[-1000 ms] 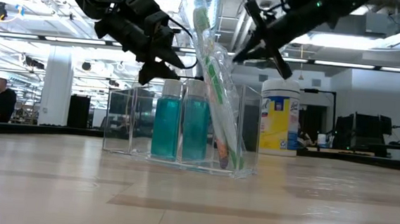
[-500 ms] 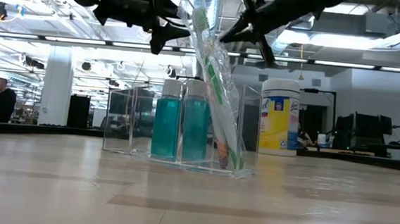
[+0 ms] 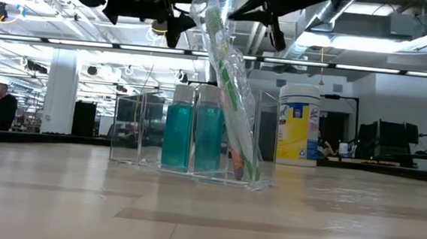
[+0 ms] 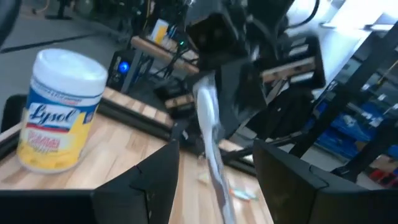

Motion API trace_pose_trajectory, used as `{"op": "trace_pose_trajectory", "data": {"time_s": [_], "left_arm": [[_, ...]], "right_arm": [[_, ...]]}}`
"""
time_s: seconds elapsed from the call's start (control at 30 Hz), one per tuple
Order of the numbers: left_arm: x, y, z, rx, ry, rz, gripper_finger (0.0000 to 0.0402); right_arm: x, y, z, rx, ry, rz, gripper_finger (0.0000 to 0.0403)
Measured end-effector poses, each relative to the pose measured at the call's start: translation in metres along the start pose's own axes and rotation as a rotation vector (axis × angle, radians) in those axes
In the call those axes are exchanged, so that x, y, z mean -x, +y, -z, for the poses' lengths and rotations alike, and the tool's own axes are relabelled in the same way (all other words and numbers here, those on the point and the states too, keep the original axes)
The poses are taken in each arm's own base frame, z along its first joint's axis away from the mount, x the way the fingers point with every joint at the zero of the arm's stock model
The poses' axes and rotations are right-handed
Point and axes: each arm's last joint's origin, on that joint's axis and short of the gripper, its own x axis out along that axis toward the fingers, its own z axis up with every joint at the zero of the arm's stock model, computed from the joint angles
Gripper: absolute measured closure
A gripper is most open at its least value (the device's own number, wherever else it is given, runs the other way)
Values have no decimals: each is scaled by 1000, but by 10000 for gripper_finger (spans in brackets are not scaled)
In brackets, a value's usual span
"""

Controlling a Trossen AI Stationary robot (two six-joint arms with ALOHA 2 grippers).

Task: Pick & Place toothbrushing station
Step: Put the purple toothbrush into the transparent organizer

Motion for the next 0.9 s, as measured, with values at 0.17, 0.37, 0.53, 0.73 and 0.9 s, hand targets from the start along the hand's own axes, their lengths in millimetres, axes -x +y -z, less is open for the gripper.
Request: {"op": "trace_pose_trajectory", "data": {"time_s": [0.17, 0.37, 0.53, 0.73, 0.9], "left_arm": [[0, -3, -7, 2, 0, 45, 202], [0, -7, -14, 11, -1, 79, 203], [1, -5, -13, 26, 15, 89, 203], [4, 0, -15, 28, 6, 71, 204], [9, 5, -18, 35, 10, 82, 204]], "right_arm": [[-21, 2, 7, -1, 21, -59, 403], [-51, 10, 7, 43, 82, -84, 403], [-66, 25, -11, 102, 103, -113, 403], [-63, 33, -22, 172, 130, -76, 403], [-56, 32, -30, 179, 95, -68, 403]]}}
